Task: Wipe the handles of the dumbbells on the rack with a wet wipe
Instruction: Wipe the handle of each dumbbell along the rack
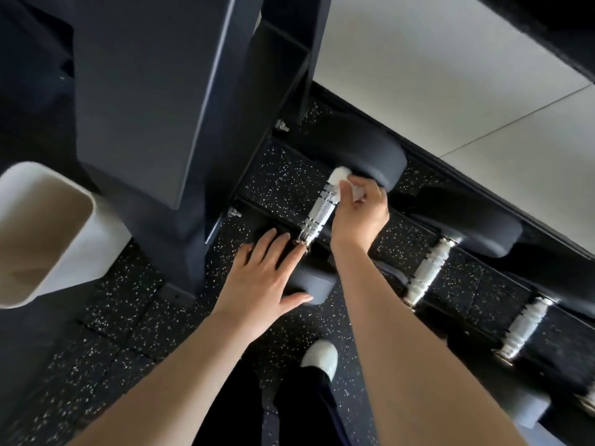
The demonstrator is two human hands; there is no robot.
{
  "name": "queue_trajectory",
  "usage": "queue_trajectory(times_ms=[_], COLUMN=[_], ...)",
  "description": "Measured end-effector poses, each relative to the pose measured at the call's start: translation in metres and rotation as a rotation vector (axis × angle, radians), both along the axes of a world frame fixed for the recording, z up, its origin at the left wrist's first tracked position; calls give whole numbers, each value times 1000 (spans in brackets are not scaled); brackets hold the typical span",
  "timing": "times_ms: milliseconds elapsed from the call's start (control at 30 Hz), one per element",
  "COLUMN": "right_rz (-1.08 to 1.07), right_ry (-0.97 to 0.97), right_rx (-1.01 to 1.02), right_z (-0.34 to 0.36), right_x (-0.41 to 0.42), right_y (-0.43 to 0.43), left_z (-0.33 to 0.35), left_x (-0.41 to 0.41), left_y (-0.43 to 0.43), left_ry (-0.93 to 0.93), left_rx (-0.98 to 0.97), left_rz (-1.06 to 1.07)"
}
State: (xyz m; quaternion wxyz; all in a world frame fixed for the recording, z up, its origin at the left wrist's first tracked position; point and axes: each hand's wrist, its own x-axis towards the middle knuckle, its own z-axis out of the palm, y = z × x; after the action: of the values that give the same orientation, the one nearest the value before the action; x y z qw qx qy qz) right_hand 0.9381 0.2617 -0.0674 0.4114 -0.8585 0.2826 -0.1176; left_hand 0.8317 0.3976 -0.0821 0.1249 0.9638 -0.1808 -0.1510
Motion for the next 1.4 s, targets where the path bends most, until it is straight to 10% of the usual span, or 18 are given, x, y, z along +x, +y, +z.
queue_trajectory(times_ms=[867, 1400], right_rz=[349, 114], right_ry=[502, 312], right_rx=[246, 439], right_z=[-21, -29], right_x=[-59, -48], right_y=[-22, -25], left_z=[-9, -8], left_x=[-5, -5], left_y=[2, 0], left_ry=[-60, -56], left_rx=[-92, -67], left_rz=[27, 35])
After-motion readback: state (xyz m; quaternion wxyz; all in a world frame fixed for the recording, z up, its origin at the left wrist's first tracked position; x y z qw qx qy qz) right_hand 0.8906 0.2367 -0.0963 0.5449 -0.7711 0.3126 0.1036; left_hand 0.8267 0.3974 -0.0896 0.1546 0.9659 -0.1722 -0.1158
